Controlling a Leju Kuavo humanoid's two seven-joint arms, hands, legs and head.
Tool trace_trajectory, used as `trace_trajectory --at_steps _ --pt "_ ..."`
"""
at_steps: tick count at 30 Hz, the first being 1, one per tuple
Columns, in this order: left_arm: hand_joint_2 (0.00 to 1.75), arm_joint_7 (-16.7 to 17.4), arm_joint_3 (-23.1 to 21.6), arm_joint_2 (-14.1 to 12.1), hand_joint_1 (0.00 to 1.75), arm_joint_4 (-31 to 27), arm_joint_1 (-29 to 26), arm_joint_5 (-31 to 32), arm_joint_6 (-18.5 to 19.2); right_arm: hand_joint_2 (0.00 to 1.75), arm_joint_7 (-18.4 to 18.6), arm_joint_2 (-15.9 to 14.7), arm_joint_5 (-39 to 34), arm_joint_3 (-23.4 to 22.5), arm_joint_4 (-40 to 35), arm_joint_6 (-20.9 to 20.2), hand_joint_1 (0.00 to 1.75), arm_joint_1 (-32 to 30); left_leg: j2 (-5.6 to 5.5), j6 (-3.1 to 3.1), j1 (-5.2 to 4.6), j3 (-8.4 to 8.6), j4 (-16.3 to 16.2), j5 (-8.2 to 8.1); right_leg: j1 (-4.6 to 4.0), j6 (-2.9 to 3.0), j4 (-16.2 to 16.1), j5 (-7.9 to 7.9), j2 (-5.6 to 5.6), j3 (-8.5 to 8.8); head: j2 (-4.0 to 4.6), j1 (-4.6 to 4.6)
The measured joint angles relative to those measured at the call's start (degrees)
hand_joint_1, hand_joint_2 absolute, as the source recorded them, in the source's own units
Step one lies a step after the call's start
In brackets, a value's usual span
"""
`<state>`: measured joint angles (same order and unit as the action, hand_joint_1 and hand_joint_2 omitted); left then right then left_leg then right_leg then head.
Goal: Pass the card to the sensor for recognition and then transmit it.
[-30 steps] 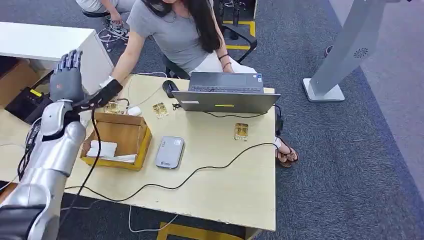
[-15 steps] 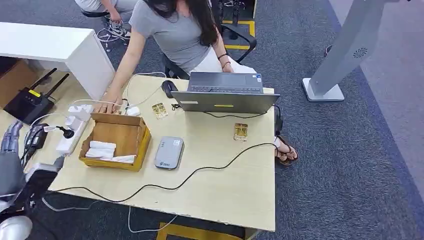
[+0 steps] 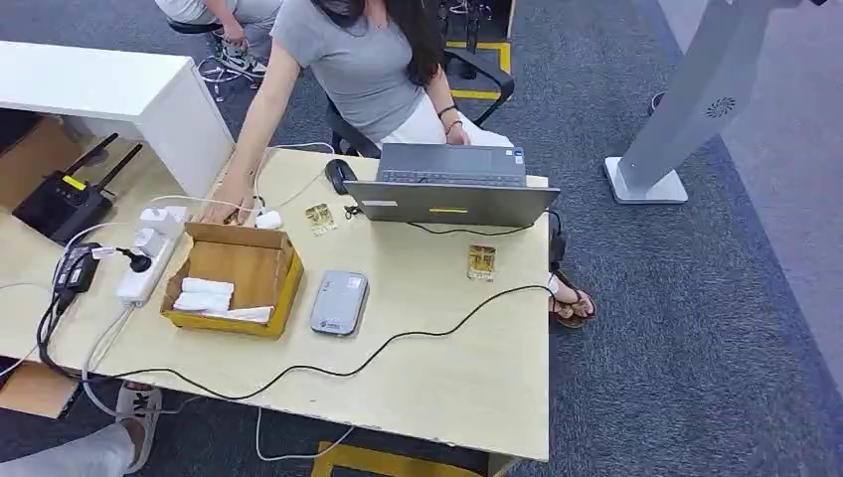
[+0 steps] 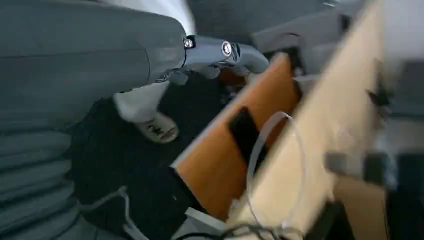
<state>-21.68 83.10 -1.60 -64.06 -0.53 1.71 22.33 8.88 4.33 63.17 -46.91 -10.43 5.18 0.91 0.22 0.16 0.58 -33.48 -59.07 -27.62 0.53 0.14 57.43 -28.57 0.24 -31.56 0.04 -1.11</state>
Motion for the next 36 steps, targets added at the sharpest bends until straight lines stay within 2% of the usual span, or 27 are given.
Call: trace_trajectory --at_steps 2,4,6,7,10,11,16,17,18,24,25,26,27,35,36 --pt "1.75 2.50 1.44 -0.07 0.00 10.10 -0.01 -4.35 -2.07 1.75 0.13 0.00 0.22 -0.15 -0.02 -0.89 0.00 0.03 -0.01 0.01 0.00 0.04 -0.01 0.00 0.06 -0.02 0.00 -0.01 0.00 0.00 0.00 -0.33" --pt "1.75 3.97 1.28 0.07 0.00 18.40 -0.05 -4.79 -3.67 1.75 0.11 0.00 -0.86 0.11 -0.13 -1.75 0.00 -0.07 -0.08 0.01 0.01 0.03 -0.04 0.00 0.06 -0.06 -0.03 -0.03 -0.08 -0.05 0.00 -0.20" --pt "1.75 4.83 0.43 0.24 0.00 24.07 -0.07 -4.90 -4.54 1.75 -0.15 0.00 -2.85 1.09 -0.42 -1.99 0.00 -0.14 -0.07 0.02 0.02 0.03 -0.04 0.00 0.05 -0.08 -0.04 -0.03 -0.07 -0.04 0.00 -0.15" --pt "0.00 4.91 0.02 0.26 0.00 25.66 -0.06 -4.92 -4.89 1.75 -0.33 0.00 -3.70 1.51 -0.53 -2.01 0.00 -0.18 -0.07 0.04 0.02 0.04 -0.04 -0.02 0.05 -0.10 -0.04 -0.02 -0.06 -0.04 0.00 -0.18" --pt "0.00 5.94 -2.26 0.11 0.00 29.71 -0.12 -4.90 -5.90 1.75 -0.59 -0.07 -6.91 3.26 -0.98 -2.14 0.00 -0.58 -0.06 0.05 -0.01 0.08 -0.05 -0.03 0.06 -0.11 -0.04 -0.01 -0.05 -0.03 0.02 -0.20" --pt "0.00 6.14 -3.31 0.11 0.00 30.71 -0.20 -4.86 -6.18 0.00 -0.81 -0.13 -8.03 3.92 -1.18 -2.21 0.00 -0.75 -0.06 0.05 0.00 0.08 -0.05 -0.03 0.06 -0.11 -0.04 -0.01 -0.05 0.00 0.00 -0.18" --pt "0.00 6.57 -4.49 0.15 0.00 31.63 -0.31 -4.79 -6.53 0.00 -1.01 -0.15 -9.12 4.59 -1.36 -2.32 0.00 -0.95 -0.07 0.05 0.02 0.07 -0.05 -0.03 0.05 -0.11 -0.04 -0.01 -0.05 0.04 0.00 -0.15" --pt "0.00 7.54 -9.32 0.15 0.00 34.03 -0.65 -4.64 -7.71 0.00 -1.53 -0.42 -13.03 7.28 -2.03 -2.53 0.00 -1.44 -0.07 0.05 0.02 0.07 -0.05 -0.02 0.04 -0.08 -0.04 0.00 -0.06 0.06 0.00 -0.18" --pt "0.00 8.08 -11.71 0.17 0.00 34.79 -0.79 -4.51 -8.23 0.00 -1.79 -0.57 -15.08 8.69 -2.38 -2.62 0.00 -1.70 -0.07 0.05 0.03 0.07 -0.05 -0.02 0.03 -0.08 -0.04 0.00 -0.06 0.05 0.00 -0.17" --pt "0.00 10.18 -21.04 0.24 0.00 36.26 -1.87 -4.09 -10.38 0.00 -2.87 -1.01 -22.06 13.91 -3.67 -2.99 0.00 -2.80 -0.07 0.05 0.04 0.06 -0.05 -0.03 0.02 -0.08 -0.04 0.00 -0.06 0.04 0.00 -0.17" --pt "0.00 10.46 -22.77 0.33 1.75 36.45 -2.05 -3.98 -10.79 0.00 -3.06 -1.07 -23.60 14.92 -3.98 -3.04 0.00 -2.99 -0.07 0.05 0.04 0.06 -0.05 -0.03 0.02 -0.08 -0.04 0.00 -0.06 0.05 0.00 -0.18" --pt "0.00 10.88 -24.36 0.39 1.75 36.61 -2.21 -3.94 -11.08 0.00 -3.28 -1.18 -24.73 15.83 -4.22 -3.06 0.21 -3.18 -0.07 0.05 0.04 0.05 -0.05 -0.03 0.02 -0.08 -0.04 0.00 -0.06 0.04 0.00 -0.15" --pt "0.00 11.10 -26.00 0.42 1.75 36.74 -2.43 -3.92 -11.45 0.00 -3.46 -1.22 -25.86 16.73 -4.37 -3.08 1.75 -3.35 -0.07 0.05 0.04 0.05 -0.05 -0.03 0.02 -0.08 -0.04 0.00 -0.06 0.05 0.00 -0.18" --pt "0.00 13.79 -39.27 0.79 1.75 37.61 -3.92 -3.30 -14.16 0.00 -4.68 -1.81 -35.15 23.92 -6.16 -3.65 1.75 -4.83 -0.07 0.05 0.04 0.05 -0.05 -0.03 0.02 -0.08 -0.04 0.00 -0.06 0.05 0.00 -0.18" --pt "0.00 14.11 -41.11 0.85 1.75 37.66 -4.14 -3.24 -14.55 0.00 -4.88 -1.88 -36.29 24.89 -6.40 -3.74 0.00 -5.02 -0.07 0.05 0.04 0.06 -0.05 -0.03 0.02 -0.08 -0.04 0.00 -0.06 0.05 0.00 -0.18"
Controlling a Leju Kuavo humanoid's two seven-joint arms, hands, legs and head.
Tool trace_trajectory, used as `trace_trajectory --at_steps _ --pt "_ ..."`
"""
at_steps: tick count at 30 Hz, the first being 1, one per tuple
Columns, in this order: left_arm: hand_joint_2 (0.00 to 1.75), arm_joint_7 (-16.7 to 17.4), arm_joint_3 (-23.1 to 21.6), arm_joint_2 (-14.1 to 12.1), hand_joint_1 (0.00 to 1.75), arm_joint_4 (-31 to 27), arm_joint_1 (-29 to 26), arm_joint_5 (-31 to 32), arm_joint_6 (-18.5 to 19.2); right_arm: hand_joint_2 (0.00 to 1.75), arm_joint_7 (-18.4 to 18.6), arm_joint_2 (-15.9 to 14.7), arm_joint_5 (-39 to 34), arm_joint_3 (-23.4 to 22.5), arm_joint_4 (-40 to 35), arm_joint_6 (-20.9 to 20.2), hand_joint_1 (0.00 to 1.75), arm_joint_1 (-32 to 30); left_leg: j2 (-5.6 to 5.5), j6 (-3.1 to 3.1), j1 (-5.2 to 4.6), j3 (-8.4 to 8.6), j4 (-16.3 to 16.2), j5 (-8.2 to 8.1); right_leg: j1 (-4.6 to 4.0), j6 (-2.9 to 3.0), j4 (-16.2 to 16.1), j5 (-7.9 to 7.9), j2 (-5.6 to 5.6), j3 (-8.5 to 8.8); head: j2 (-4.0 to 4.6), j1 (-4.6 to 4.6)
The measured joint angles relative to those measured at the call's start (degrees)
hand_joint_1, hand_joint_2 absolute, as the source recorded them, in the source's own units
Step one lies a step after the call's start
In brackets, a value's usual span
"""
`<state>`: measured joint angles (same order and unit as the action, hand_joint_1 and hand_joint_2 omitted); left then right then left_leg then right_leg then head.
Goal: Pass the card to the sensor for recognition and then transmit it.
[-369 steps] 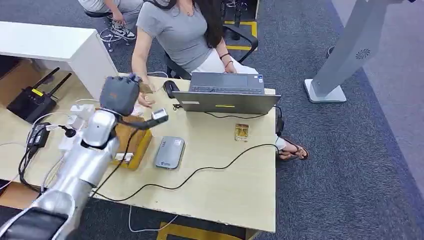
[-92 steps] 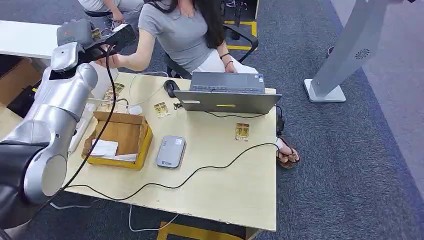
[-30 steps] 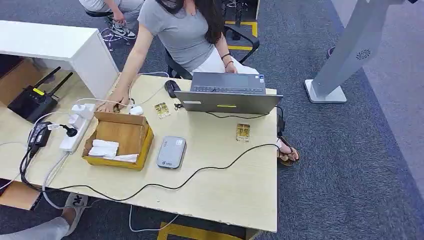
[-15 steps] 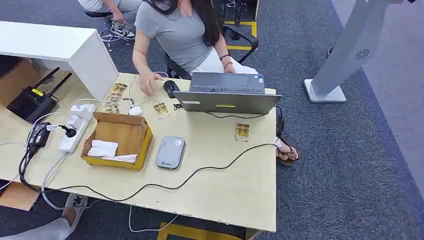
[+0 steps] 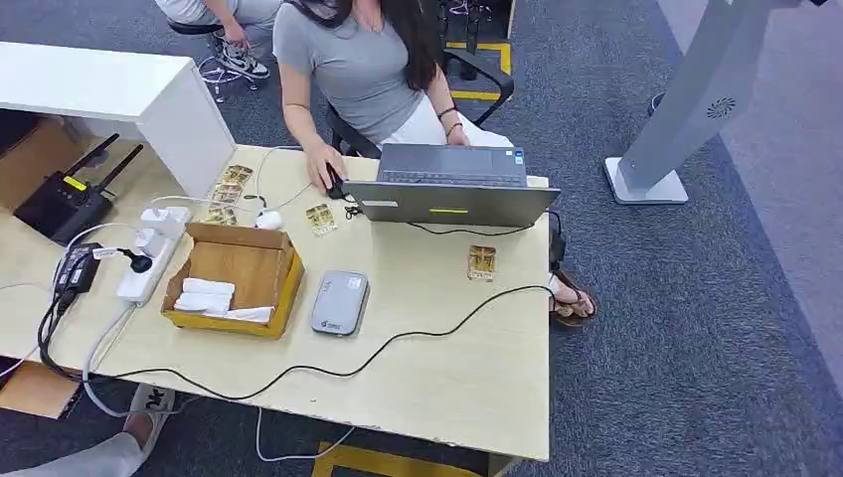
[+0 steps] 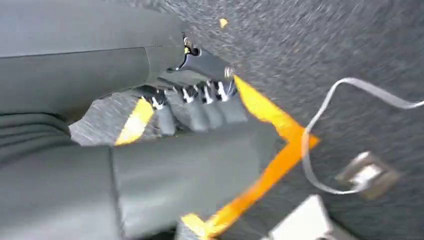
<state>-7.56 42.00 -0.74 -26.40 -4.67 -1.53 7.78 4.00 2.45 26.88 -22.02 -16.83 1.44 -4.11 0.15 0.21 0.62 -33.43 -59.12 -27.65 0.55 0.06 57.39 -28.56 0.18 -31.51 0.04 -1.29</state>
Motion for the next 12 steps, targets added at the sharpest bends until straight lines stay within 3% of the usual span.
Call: trace_trajectory --at_steps 5,7,8,12 --pt "0.00 1.55 -8.24 0.26 1.75 0.37 -0.88 0.33 -1.68 0.00 -0.83 -0.33 -5.68 4.32 -1.03 -0.26 0.00 -0.92 0.00 0.00 0.00 -0.01 0.00 0.00 0.00 0.00 0.00 0.00 0.00 0.00 0.00 0.00" --pt "0.00 2.23 -11.61 0.39 0.35 0.50 -1.27 0.46 -2.41 0.00 -1.16 -0.50 -8.27 6.30 -1.51 -0.37 0.00 -1.28 0.00 0.00 0.00 -0.01 0.00 0.00 0.00 0.00 0.00 0.00 0.00 -0.01 0.00 0.00" --pt "0.00 2.60 -13.16 0.48 0.00 0.57 -1.44 0.50 -2.67 0.00 -1.40 -0.55 -9.36 7.15 -1.73 -0.41 0.00 -1.48 0.00 0.00 0.00 -0.02 0.00 0.00 0.00 0.00 0.00 0.00 0.00 -0.01 0.00 0.00" --pt "0.00 3.93 -20.13 0.66 0.00 0.59 -2.20 0.68 -3.98 0.00 -1.96 -0.88 -14.02 10.86 -2.63 -0.59 0.00 -2.21 -0.01 0.00 0.00 -0.02 0.00 0.00 0.00 0.00 0.00 0.00 -0.01 -0.01 0.00 0.02"
